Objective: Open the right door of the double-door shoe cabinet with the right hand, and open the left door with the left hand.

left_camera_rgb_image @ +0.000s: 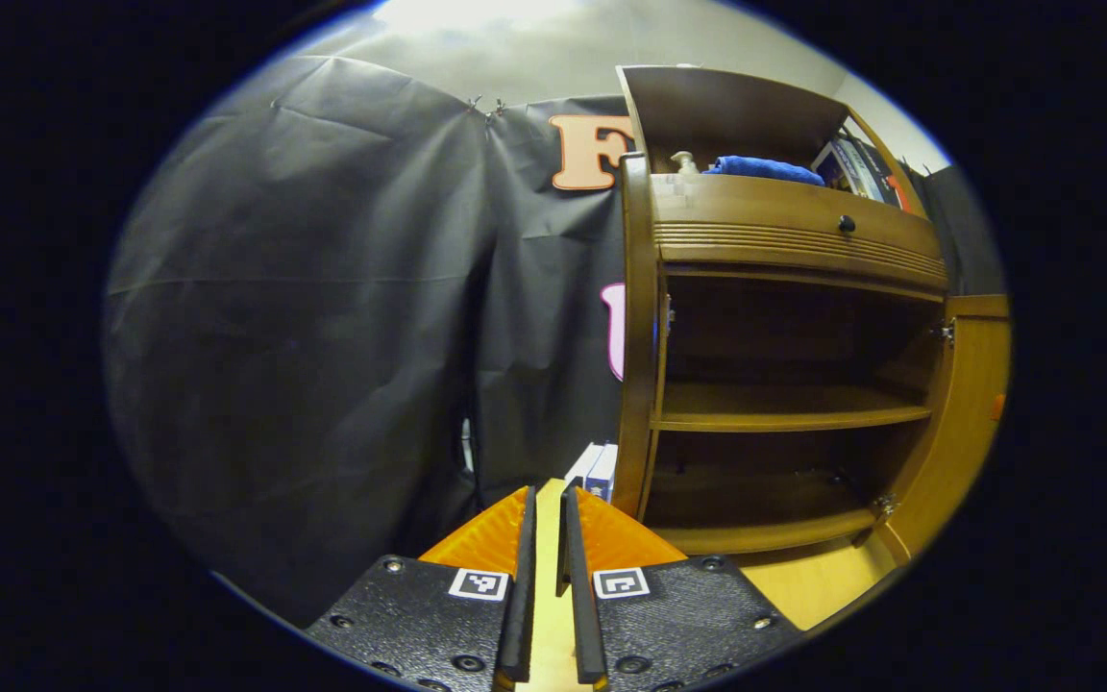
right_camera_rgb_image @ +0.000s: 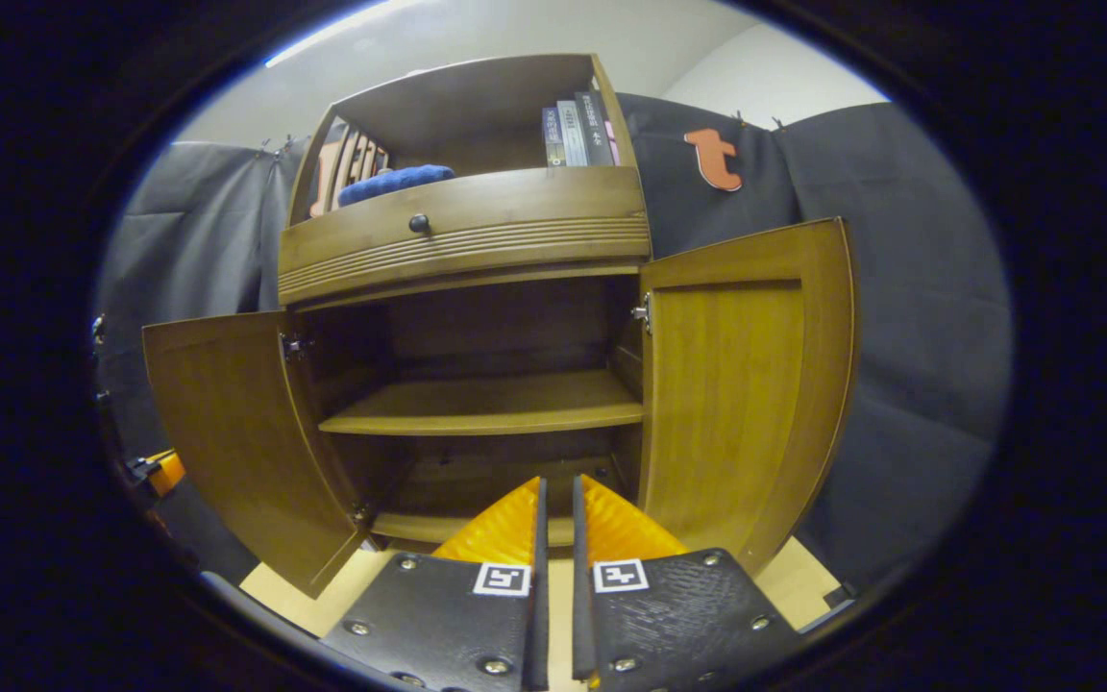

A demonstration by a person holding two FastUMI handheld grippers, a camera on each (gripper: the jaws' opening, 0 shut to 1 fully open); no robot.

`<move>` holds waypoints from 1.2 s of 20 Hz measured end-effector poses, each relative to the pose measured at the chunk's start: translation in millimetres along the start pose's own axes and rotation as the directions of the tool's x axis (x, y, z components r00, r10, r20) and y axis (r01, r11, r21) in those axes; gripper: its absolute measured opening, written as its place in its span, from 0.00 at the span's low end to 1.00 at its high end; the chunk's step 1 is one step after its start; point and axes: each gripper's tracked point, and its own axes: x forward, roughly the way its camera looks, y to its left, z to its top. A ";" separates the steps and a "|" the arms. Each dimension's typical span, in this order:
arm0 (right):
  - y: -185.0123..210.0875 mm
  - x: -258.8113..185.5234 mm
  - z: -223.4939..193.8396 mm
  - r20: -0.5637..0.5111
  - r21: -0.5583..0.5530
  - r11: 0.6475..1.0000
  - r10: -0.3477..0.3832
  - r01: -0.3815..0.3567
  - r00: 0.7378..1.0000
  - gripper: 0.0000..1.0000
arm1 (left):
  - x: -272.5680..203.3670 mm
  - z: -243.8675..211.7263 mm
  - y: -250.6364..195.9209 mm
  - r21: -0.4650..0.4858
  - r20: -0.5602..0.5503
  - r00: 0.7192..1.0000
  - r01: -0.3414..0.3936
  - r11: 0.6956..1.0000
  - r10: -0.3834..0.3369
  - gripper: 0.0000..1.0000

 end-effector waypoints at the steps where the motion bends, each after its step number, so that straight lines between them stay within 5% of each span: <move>1: -0.9 -0.1 0.1 -0.003 -0.001 1.000 -0.001 0.001 1.000 0.10 | -3.1 10.2 4.3 0.019 0.023 1.000 -0.020 1.000 0.020 0.16; 14: -27.2 -8.0 20.4 0.045 0.005 0.999 -0.042 0.042 0.998 0.10 | -24.4 118.9 -15.5 -0.084 0.183 0.982 -0.037 0.996 0.052 0.18; 18: -31.5 -8.1 31.4 0.065 0.002 0.999 -0.039 0.039 0.997 0.10 | -35.8 146.0 -54.7 -0.068 0.250 0.968 0.044 0.997 -0.025 0.16; 24: -23.2 -7.2 68.2 0.134 -0.046 0.998 -0.024 0.030 0.991 0.10 | -40.2 158.3 -155.2 -0.021 0.264 0.929 0.275 0.961 -0.260 0.17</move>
